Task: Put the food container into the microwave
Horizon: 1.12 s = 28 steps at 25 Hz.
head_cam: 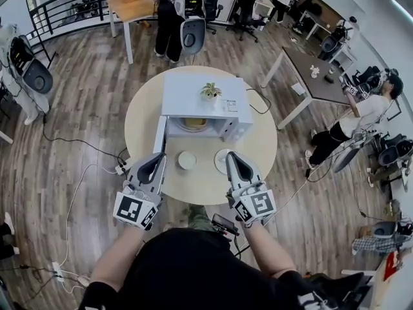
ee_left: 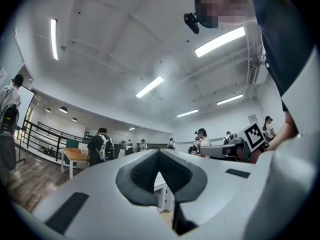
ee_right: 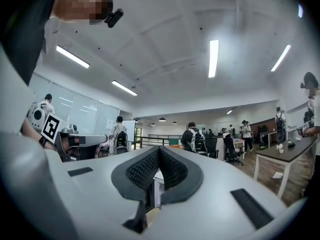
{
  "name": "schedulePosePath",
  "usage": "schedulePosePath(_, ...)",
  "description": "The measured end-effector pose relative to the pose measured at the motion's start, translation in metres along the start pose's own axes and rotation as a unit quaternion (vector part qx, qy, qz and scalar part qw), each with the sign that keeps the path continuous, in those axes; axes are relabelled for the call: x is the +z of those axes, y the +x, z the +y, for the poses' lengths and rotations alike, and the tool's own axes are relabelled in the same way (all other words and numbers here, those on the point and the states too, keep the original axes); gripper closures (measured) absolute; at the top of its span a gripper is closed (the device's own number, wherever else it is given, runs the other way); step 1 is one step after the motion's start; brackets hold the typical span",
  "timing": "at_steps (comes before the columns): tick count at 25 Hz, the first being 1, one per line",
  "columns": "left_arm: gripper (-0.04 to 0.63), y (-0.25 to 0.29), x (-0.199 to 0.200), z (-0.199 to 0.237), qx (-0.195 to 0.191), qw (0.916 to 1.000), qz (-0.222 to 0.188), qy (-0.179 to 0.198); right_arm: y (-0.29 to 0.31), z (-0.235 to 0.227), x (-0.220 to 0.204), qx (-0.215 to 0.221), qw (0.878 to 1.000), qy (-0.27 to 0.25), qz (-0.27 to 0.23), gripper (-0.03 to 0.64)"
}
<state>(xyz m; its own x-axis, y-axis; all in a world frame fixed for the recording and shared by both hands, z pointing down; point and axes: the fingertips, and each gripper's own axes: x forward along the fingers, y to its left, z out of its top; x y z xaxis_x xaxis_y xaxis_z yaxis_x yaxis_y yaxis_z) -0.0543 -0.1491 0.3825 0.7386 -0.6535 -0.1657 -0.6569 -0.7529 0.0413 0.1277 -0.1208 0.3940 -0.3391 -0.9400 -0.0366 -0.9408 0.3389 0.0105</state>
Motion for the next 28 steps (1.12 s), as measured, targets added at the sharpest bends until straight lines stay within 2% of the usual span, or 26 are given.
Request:
schedulePosePath(5, 0.577, -0.007, 0.002, 0.005, 0.011, 0.9999, -0.006, -0.001, -0.003, -0.015, -0.006, -0.029, 0.999, 0.043, -0.002, 0.603)
schedulePosePath(12, 0.577, -0.009, 0.004, 0.004, 0.020, 0.9997, -0.011, -0.005, -0.005, -0.017, -0.014, -0.033, 0.998, 0.045, 0.008, 0.603)
schedulePosePath(28, 0.577, -0.002, -0.005, -0.012, 0.007, 0.9997, -0.010, -0.020, -0.025, -0.026, -0.014, -0.050, 0.998, 0.035, 0.013, 0.603)
